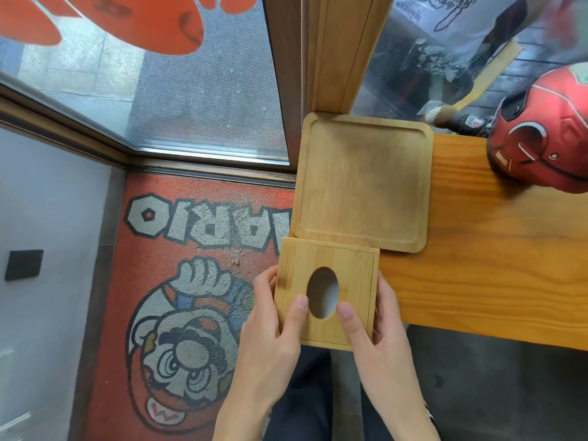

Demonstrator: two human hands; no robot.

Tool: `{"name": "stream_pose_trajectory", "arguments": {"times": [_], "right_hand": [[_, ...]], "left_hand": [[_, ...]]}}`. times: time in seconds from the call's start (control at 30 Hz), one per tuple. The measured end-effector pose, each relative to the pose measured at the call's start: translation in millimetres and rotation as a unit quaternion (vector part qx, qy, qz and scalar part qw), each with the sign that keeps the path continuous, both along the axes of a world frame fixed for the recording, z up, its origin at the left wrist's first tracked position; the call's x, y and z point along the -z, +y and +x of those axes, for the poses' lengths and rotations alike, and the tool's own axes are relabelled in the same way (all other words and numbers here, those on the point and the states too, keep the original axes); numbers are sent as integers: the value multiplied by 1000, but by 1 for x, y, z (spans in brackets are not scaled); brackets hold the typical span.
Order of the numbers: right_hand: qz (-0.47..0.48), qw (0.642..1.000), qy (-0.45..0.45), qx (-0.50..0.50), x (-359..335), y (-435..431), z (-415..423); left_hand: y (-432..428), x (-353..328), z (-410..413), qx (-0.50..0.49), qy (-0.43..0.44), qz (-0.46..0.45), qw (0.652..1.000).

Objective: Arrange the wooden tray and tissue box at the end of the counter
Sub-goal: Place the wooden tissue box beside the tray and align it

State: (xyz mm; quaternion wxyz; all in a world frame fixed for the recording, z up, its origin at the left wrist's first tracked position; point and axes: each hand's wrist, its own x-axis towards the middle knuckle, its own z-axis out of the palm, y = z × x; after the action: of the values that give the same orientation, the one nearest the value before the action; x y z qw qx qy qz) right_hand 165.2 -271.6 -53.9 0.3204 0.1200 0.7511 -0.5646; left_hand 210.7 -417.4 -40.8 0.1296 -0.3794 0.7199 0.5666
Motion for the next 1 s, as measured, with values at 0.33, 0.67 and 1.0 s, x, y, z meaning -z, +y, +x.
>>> {"name": "stream_pose_trajectory", "arguments": {"times": [0.33, 0.67, 1.0], "right_hand": [[0, 1000, 25, -2, 1, 1, 1], [135, 940, 109, -294, 19, 35, -6], [177, 931, 177, -265, 51, 36, 2]], "left_hand": [[-1, 5, 3, 50, 27, -36, 998], [-16, 11, -15, -24, 47, 92, 994], [-7, 15, -17, -6, 47, 70, 996]]}}
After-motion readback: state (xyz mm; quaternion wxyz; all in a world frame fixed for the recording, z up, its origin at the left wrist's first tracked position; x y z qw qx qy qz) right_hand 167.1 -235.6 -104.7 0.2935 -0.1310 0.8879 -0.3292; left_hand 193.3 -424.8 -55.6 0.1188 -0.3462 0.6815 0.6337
